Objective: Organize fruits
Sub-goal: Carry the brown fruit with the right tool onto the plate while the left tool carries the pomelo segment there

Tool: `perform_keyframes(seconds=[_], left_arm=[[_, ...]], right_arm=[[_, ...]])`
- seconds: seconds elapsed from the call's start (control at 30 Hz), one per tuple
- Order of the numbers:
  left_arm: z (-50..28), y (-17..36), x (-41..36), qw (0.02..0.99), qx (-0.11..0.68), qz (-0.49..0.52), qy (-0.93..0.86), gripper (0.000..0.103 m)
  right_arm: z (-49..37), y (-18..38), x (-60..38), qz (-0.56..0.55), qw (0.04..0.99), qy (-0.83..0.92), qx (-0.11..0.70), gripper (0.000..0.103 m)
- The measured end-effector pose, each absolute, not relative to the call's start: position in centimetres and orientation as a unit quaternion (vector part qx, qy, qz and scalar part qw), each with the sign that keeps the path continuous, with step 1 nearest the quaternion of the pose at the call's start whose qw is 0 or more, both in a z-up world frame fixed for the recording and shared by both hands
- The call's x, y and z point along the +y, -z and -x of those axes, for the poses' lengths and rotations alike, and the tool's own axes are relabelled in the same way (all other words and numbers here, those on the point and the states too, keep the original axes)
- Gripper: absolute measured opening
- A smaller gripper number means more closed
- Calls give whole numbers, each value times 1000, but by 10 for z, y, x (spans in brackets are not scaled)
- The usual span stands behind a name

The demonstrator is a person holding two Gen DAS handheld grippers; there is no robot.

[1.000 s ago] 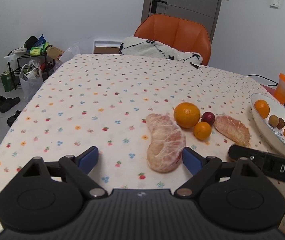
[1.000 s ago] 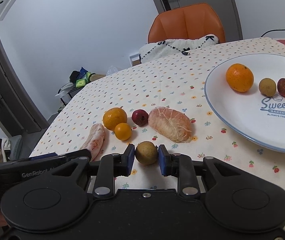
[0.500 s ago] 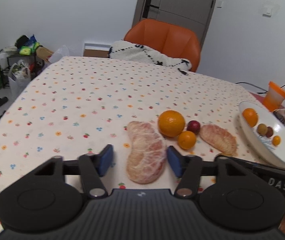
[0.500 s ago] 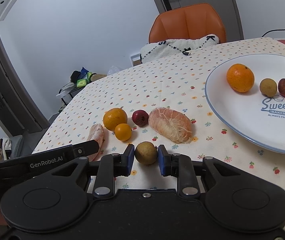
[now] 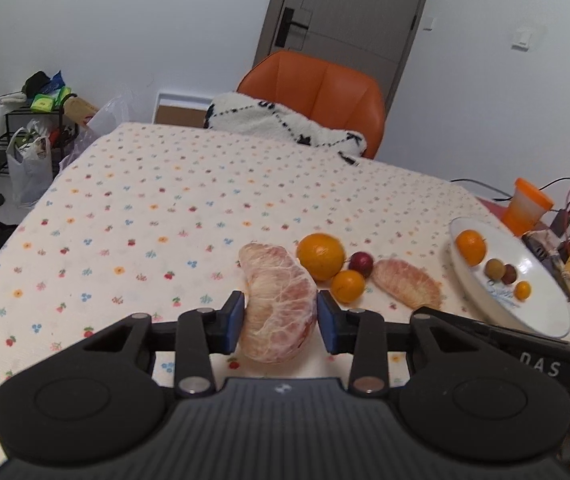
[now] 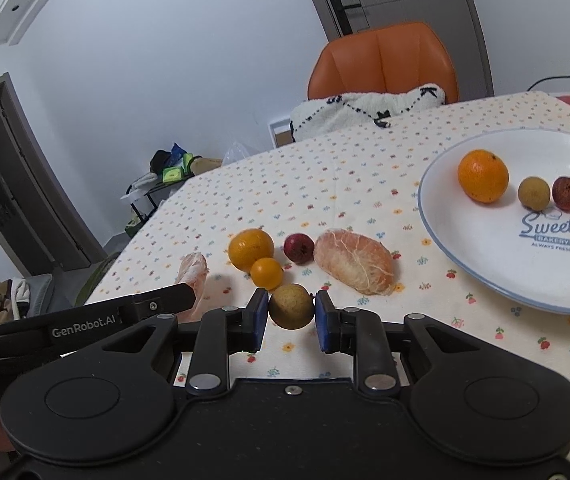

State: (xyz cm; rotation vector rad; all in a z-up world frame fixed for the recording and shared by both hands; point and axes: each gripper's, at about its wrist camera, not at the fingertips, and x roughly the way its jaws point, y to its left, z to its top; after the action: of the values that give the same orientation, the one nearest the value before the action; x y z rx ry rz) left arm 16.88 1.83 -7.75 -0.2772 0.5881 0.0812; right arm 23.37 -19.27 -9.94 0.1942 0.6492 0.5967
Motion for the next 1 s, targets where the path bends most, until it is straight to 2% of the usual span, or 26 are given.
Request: perform_keyframes(seconds=[0.6, 1.0], left_arm=[[-172, 42, -24, 965, 237, 115, 8, 37], [-193, 39, -62, 965, 238, 100, 43, 37]], right_arm=[[-226, 72, -234, -117, 922, -257, 265, 24], [-230, 70, -274, -127, 933, -220, 256, 24]])
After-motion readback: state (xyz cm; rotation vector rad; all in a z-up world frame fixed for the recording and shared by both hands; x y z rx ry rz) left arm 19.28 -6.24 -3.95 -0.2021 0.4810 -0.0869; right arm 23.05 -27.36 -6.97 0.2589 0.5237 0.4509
